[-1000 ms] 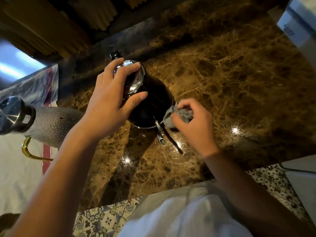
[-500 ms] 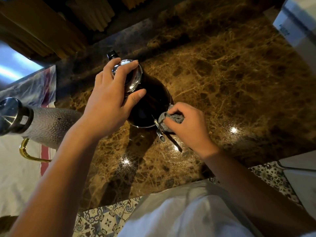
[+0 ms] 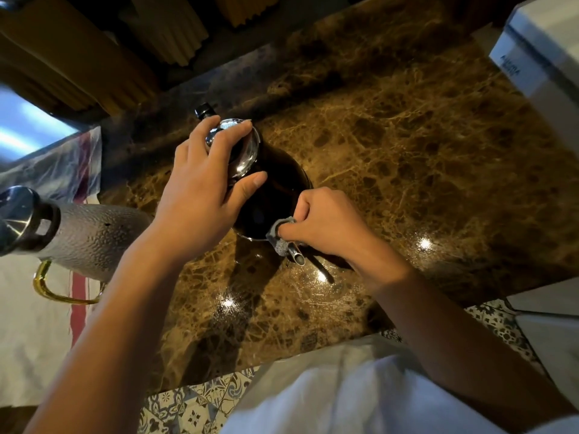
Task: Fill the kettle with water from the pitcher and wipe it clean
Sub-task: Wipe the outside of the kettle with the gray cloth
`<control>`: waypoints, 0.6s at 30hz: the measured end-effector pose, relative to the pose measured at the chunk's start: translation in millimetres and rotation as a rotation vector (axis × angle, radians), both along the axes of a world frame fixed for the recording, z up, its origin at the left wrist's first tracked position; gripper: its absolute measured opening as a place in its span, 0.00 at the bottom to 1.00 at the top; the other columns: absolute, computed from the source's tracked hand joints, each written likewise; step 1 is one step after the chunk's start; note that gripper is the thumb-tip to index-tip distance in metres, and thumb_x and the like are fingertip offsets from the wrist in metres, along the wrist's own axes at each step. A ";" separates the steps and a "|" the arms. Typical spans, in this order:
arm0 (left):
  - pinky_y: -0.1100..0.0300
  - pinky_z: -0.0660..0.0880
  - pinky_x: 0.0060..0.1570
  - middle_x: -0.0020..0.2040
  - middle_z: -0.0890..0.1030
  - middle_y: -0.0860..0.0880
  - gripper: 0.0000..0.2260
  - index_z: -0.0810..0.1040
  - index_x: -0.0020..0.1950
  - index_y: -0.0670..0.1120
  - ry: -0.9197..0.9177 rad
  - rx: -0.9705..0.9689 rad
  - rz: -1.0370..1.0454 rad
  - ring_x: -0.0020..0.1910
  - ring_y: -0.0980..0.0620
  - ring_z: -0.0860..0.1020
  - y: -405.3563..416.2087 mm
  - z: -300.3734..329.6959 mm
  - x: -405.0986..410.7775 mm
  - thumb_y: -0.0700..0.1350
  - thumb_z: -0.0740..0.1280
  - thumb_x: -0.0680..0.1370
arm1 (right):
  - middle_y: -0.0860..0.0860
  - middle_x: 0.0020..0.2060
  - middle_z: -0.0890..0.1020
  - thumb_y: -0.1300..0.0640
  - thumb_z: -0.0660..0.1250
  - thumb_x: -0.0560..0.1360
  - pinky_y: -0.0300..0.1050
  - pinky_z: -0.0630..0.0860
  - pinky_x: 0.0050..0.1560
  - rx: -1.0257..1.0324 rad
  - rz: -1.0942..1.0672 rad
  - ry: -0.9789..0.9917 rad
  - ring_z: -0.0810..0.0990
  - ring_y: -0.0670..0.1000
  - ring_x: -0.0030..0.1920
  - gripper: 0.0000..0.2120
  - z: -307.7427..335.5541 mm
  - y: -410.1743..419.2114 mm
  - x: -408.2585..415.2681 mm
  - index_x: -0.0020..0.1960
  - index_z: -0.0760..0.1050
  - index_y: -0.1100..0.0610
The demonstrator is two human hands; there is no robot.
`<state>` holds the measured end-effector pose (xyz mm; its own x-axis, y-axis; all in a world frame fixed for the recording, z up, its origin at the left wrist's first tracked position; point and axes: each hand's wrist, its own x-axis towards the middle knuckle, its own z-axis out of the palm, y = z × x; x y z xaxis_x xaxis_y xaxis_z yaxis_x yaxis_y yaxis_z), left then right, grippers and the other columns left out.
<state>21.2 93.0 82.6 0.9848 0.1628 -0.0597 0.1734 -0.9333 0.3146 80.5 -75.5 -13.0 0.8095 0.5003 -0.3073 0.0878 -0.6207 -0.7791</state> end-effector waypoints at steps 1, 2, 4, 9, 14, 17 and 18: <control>0.41 0.61 0.76 0.83 0.53 0.49 0.30 0.57 0.81 0.58 -0.001 -0.004 0.001 0.81 0.41 0.55 0.3 0.1 -0.7 0.62 0.60 0.80 | 0.51 0.34 0.85 0.50 0.79 0.68 0.52 0.84 0.38 0.046 -0.018 0.053 0.84 0.49 0.36 0.12 -3.2 -2.0 2.5 0.39 0.81 0.58; 0.41 0.61 0.76 0.83 0.53 0.49 0.30 0.57 0.81 0.59 -0.001 -0.010 0.002 0.81 0.42 0.55 0.5 0.1 -1.0 0.62 0.60 0.80 | 0.49 0.32 0.83 0.53 0.79 0.69 0.47 0.81 0.33 0.094 -0.040 0.107 0.83 0.45 0.33 0.10 -8.1 -4.7 5.3 0.40 0.80 0.57; 0.41 0.62 0.76 0.83 0.53 0.49 0.31 0.57 0.82 0.59 0.003 -0.017 0.003 0.81 0.42 0.55 0.9 0.1 -1.2 0.63 0.60 0.80 | 0.47 0.29 0.80 0.58 0.79 0.71 0.38 0.75 0.27 0.158 -0.088 0.171 0.77 0.39 0.26 0.08 -19.7 -13.1 9.9 0.40 0.80 0.58; 0.43 0.70 0.69 0.81 0.59 0.48 0.33 0.59 0.80 0.59 -0.011 0.053 0.001 0.77 0.42 0.62 1.6 1.7 0.0 0.67 0.60 0.78 | 0.51 0.35 0.83 0.58 0.78 0.74 0.50 0.85 0.36 0.447 -0.383 0.294 0.86 0.50 0.35 0.07 -36.1 -31.1 12.6 0.45 0.80 0.56; 0.50 0.73 0.49 0.70 0.68 0.44 0.35 0.65 0.77 0.57 -0.094 0.232 0.098 0.69 0.43 0.71 -5.5 -0.8 -3.3 0.72 0.63 0.74 | 0.52 0.52 0.88 0.59 0.74 0.77 0.52 0.85 0.58 0.648 -0.522 0.318 0.88 0.51 0.54 0.07 -39.1 -24.8 18.8 0.55 0.83 0.53; 0.51 0.71 0.45 0.66 0.70 0.44 0.35 0.67 0.74 0.55 -0.128 0.277 0.145 0.64 0.42 0.73 -6.8 -2.0 -1.2 0.74 0.63 0.74 | 0.50 0.52 0.86 0.57 0.77 0.76 0.57 0.84 0.58 0.502 -0.459 0.126 0.86 0.52 0.54 0.10 -50.6 -17.7 10.0 0.54 0.81 0.50; 0.51 0.71 0.45 0.66 0.70 0.43 0.35 0.68 0.74 0.54 -0.133 0.281 0.151 0.64 0.42 0.74 -6.7 -2.1 -0.5 0.74 0.62 0.74 | 0.49 0.49 0.86 0.55 0.76 0.76 0.59 0.84 0.54 0.446 -0.430 0.051 0.86 0.51 0.51 0.09 -54.2 -16.1 5.9 0.55 0.80 0.49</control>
<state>20.7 86.3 80.5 0.9445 0.2994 0.1352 0.2912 -0.9535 0.0779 86.4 -91.5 -67.3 0.9569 0.2219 -0.1875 -0.1419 -0.2062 -0.9682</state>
